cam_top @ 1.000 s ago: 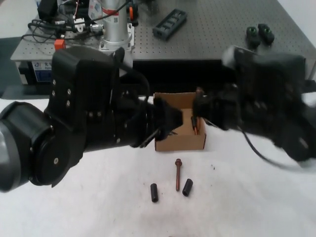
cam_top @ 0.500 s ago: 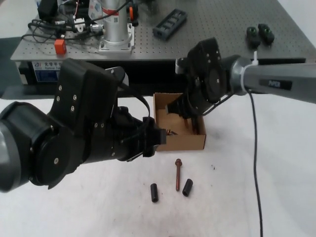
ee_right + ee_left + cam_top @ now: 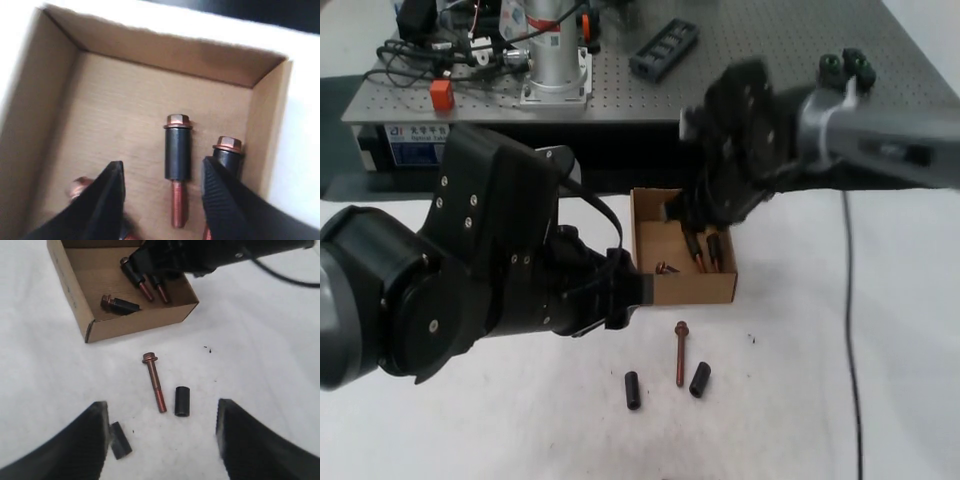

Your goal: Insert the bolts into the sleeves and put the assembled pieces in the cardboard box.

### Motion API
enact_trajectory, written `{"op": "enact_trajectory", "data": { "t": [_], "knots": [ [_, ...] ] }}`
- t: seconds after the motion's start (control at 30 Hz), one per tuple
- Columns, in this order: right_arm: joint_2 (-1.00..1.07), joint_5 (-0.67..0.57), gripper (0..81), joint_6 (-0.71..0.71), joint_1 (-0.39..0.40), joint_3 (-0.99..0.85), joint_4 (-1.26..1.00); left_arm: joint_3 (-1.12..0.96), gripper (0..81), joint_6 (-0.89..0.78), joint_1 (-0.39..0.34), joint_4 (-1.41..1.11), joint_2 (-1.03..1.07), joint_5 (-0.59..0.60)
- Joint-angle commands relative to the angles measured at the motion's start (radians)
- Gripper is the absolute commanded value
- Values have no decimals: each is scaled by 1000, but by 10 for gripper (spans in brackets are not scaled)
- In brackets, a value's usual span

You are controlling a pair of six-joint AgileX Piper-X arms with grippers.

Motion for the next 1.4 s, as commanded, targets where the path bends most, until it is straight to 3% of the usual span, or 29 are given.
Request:
{"op": "enact_trajectory", "data": {
  "t": [0.0, 0.17, 0.4, 0.83, 1.03, 1.17, 1.37],
  "knots": [
    [-56, -19, 322, 5, 3, 7, 33, -2, 454, 44, -1, 18, -14, -43],
    [-171, -20, 321, 108, 66, 166, 131, -2, 454, 91, -1, 20, -14, -81],
    [-70, -20, 321, 164, 165, 225, 125, -2, 454, 137, -1, 81, -14, -81],
    [75, -6, 321, 195, 174, 221, 41, -2, 454, 171, -1, 142, -14, -95],
    [84, -3, 206, 195, 174, 221, 15, -2, 454, 171, -1, 145, -14, -95],
    [85, 15, 31, 171, 174, 221, 12, -2, 454, 176, -1, 144, -14, -81],
    [13, -54, 19, 156, 111, 221, 0, -13, 443, 291, -1, 144, 20, 4]
  ]
}}
